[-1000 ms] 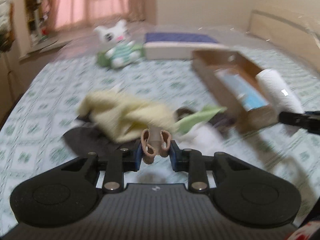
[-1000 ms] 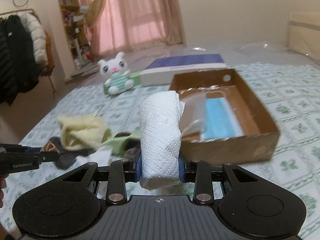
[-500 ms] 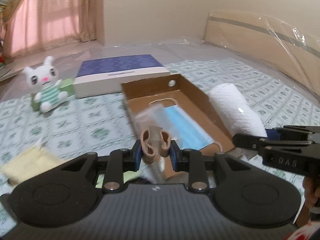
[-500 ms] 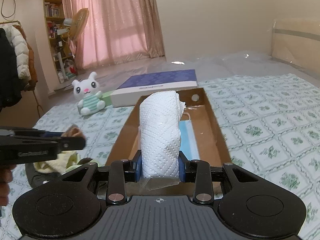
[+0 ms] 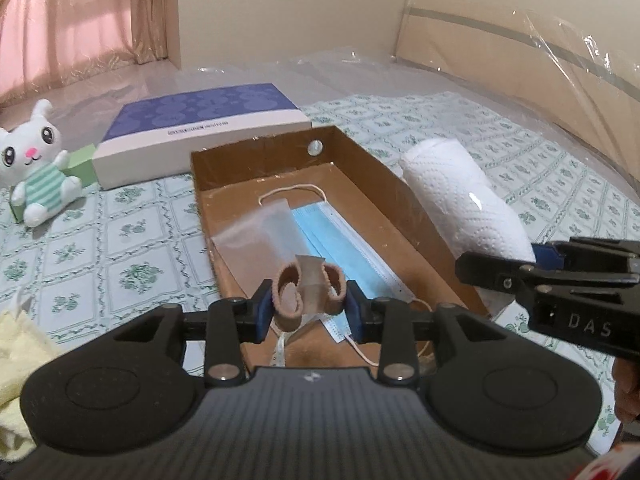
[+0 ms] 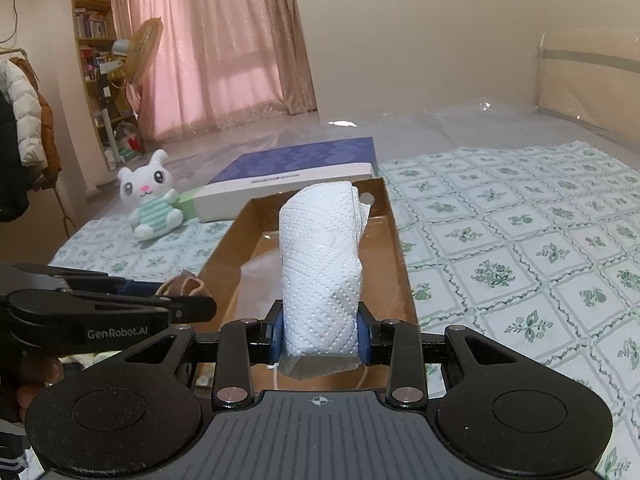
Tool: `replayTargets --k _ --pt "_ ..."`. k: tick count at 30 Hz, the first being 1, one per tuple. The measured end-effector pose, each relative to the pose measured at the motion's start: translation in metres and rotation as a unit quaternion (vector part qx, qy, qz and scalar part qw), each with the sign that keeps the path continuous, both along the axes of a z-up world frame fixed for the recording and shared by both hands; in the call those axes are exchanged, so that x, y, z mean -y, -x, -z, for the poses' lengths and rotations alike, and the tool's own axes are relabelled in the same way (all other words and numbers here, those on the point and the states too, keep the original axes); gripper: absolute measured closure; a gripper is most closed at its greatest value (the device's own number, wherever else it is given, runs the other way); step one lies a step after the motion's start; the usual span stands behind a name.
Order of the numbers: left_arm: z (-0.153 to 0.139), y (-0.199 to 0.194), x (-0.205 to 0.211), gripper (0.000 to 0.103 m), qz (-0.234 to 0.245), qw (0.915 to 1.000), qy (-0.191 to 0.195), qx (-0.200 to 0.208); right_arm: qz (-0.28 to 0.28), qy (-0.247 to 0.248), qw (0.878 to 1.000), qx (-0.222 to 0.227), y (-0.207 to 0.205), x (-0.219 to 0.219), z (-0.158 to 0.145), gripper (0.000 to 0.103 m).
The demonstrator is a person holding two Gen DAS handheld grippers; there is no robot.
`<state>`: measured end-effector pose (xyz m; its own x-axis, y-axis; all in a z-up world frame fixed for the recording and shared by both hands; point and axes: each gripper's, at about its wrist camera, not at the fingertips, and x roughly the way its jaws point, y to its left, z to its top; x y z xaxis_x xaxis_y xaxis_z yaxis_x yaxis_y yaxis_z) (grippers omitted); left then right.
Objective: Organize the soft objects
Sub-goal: 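Lower the towel into the box and open the right gripper while the left drops the ring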
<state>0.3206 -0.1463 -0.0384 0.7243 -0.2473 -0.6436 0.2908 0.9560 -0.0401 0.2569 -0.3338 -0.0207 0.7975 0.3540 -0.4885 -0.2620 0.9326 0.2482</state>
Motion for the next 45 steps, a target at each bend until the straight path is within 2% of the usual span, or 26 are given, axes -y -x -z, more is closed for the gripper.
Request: replayTargets --k 4,6,24,29,32,45 --pt "0.009 -0.009 0.002 0.057 0.008 0.9998 0.004 -0.016 0.003 0.003 1.0 -0.004 -0.009 0.004 0.006 0.068" --pt "0.011 -0.011 0.002 0.047 0.006 0.9998 0.002 -0.019 0.005 0.002 1.0 -0.007 -0.013 0.007 0.009 0.068" --pt "0.016 -0.022 0.002 0.047 0.0 0.9995 -0.004 -0.031 0.0 -0.005 1.0 -0.017 -0.033 0.01 0.02 0.066" --pt "0.016 -0.024 0.0 0.047 -0.002 0.9995 -0.001 -0.032 0.005 -0.004 1.0 -0.006 -0.036 0.01 0.021 0.044" --pt "0.016 -0.025 -0.001 0.045 -0.001 0.9995 0.0 -0.032 0.009 -0.012 1.0 0.001 -0.037 0.012 0.022 0.038" --pt "0.012 -0.023 -0.003 0.044 -0.004 0.9995 0.002 -0.031 0.015 -0.019 1.0 -0.001 -0.032 0.019 0.018 0.033"
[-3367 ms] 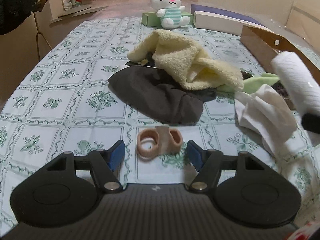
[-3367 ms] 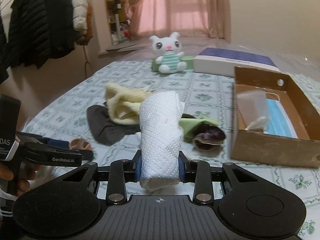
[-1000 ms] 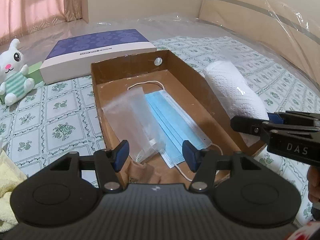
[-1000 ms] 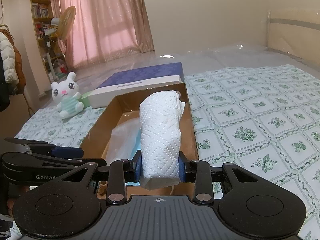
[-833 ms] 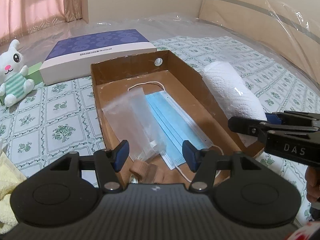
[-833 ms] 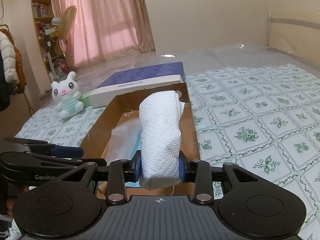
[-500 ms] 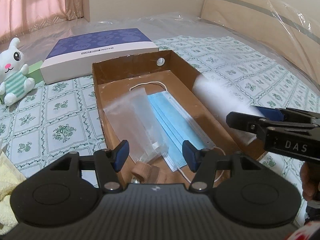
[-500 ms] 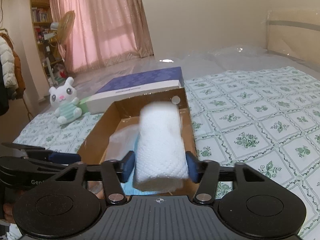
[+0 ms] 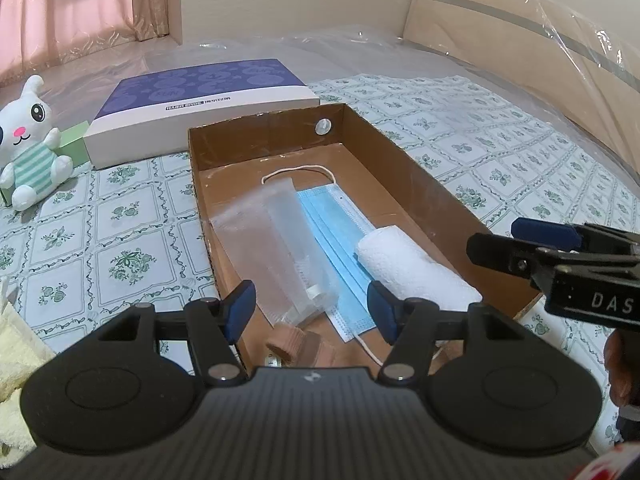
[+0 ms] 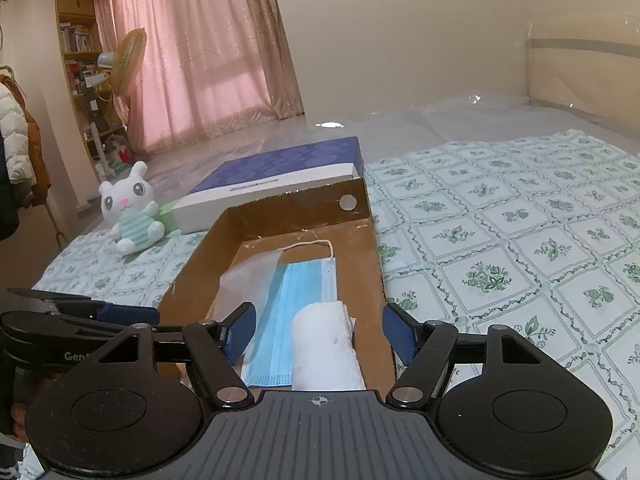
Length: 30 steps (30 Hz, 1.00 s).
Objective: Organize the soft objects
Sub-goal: 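Lower the towel into the box and open the right gripper while the left drops the ring, then withdraw both grippers from the box toward the remaining cloths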
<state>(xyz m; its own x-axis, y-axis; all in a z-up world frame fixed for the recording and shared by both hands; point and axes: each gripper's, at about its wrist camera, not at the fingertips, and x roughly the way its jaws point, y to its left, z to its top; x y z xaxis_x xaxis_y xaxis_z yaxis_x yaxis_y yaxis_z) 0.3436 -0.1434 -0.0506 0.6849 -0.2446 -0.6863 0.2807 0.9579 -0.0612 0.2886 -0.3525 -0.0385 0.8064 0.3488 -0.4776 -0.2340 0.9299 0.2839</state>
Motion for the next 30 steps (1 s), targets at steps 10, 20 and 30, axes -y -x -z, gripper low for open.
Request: replayTargets --k 10,20,30 --pt "-0.015 0.015 -0.006 0.044 -0.007 0.9998 0.015 0.007 0.004 -0.008 1.0 0.003 0.015 0.0 -0.007 0.033" --pt "-0.046 0.057 -0.038 0.041 -0.037 0.9978 0.053 0.013 0.022 -0.035 0.999 0.01 0.051 0.005 -0.026 0.032" --pt "-0.077 0.117 -0.09 0.032 -0.084 0.9946 0.046 0.04 0.01 -0.061 0.998 0.02 0.095 -0.011 -0.05 0.032"
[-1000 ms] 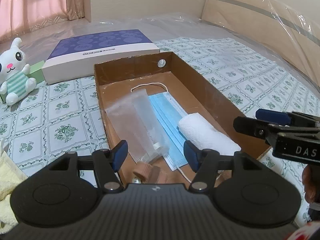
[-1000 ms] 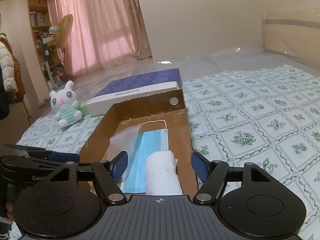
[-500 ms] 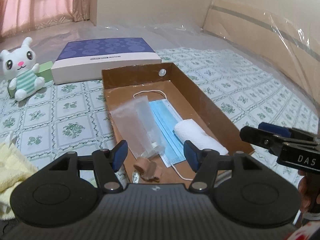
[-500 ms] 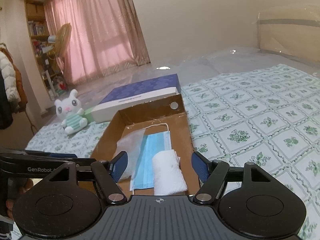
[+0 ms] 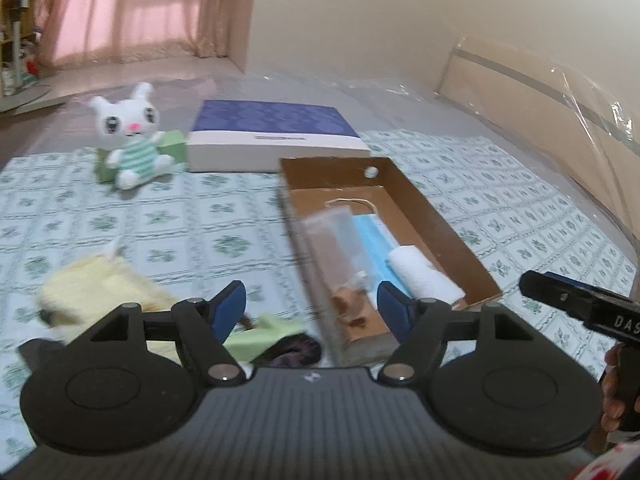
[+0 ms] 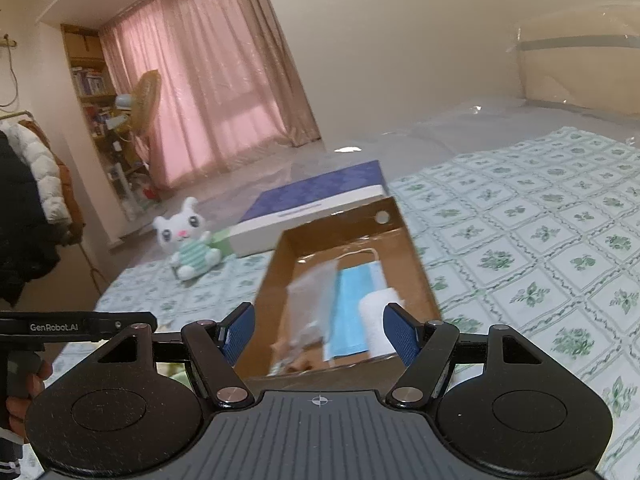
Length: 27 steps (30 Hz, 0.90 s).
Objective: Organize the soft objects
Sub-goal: 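Withdraw both grippers from the box toward the remaining cloths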
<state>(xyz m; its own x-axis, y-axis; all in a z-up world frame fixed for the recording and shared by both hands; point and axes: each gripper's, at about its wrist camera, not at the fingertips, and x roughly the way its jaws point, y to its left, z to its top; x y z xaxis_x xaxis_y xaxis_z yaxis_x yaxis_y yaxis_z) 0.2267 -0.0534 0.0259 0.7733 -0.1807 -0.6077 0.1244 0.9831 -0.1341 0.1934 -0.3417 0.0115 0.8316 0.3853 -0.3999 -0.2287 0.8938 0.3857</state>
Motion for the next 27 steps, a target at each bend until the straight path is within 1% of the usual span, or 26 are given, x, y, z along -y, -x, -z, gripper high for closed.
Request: replayTargets --k 5,10,14,19,27 --pt "-0.005 0.032 -0.031 0.03 -0.035 0.9993 -0.013 0.009 -0.016 -0.009 1.0 0.002 0.019 -0.015 -0.009 0.032" --pt "-0.003 0.062 -0.065 0.03 -0.075 0.9971 -0.013 0.008 -0.032 -0.005 0.999 -0.007 0.036 -0.035 -0.008 0.032" --pt "0.001 0.081 -0.087 0.03 -0.102 0.9947 -0.009 0.003 -0.052 -0.004 0.998 -0.027 0.047 -0.051 0.002 0.032" --pt "0.007 0.102 -0.103 0.03 -0.125 0.9921 -0.008 -0.002 -0.082 0.007 0.995 -0.05 0.059 -0.072 0.016 0.032" --pt "0.024 0.125 -0.116 0.03 -0.142 0.9896 -0.009 -0.021 -0.133 0.033 0.989 -0.06 0.07 -0.11 0.033 0.032"
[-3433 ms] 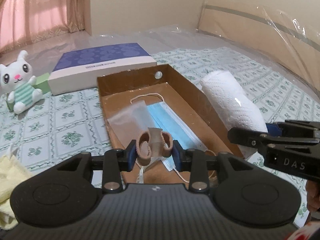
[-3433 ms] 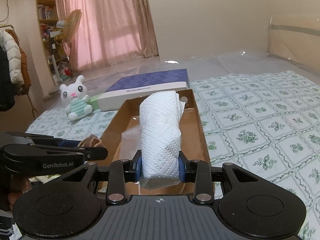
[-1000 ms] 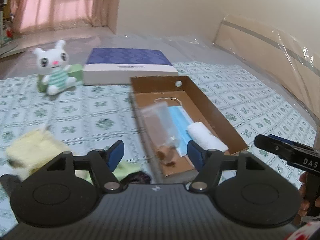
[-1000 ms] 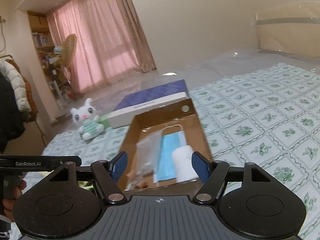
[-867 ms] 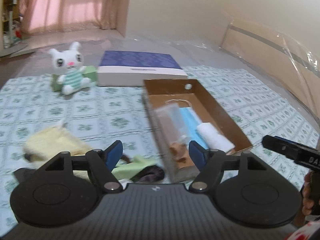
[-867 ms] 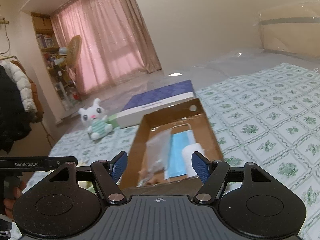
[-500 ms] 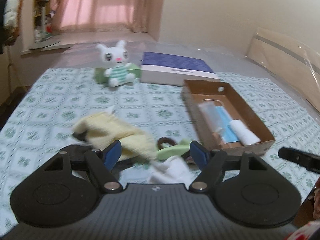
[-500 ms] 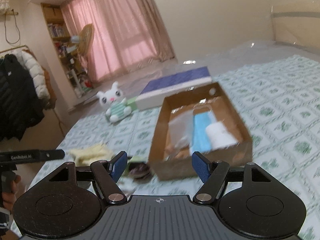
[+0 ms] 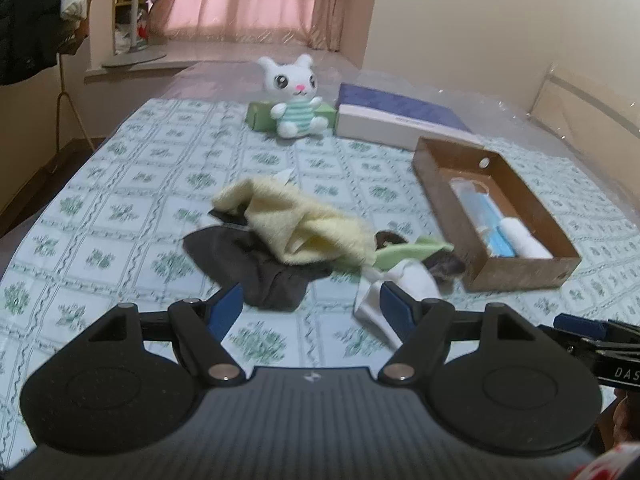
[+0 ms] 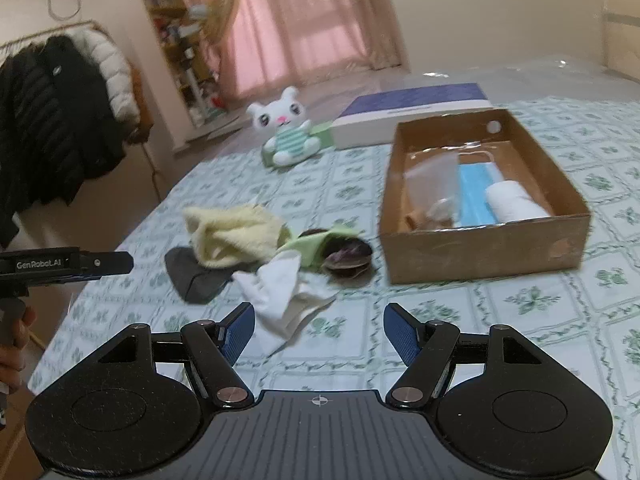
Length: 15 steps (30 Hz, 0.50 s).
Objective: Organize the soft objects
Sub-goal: 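Withdraw both grippers from the box toward the remaining cloths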
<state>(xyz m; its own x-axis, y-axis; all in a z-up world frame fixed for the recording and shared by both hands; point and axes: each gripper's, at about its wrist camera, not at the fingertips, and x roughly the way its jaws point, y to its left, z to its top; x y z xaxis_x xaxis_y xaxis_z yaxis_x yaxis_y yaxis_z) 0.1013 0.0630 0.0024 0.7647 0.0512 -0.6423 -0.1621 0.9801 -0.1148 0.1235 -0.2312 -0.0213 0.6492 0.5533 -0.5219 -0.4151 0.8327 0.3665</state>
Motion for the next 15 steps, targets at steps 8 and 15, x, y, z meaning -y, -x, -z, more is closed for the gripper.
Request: replayTargets --k 8,15 --pt "0.017 0.003 -0.009 0.03 -0.012 0.9997 0.0 -0.022 -0.039 0.022 0.999 -0.002 0.002 -0.029 0.013 0.032" --pt "0.027 -0.003 -0.012 0.03 -0.015 0.9994 0.003 -0.031 -0.053 0.037 0.998 -0.005 -0.002 -0.043 0.022 0.032"
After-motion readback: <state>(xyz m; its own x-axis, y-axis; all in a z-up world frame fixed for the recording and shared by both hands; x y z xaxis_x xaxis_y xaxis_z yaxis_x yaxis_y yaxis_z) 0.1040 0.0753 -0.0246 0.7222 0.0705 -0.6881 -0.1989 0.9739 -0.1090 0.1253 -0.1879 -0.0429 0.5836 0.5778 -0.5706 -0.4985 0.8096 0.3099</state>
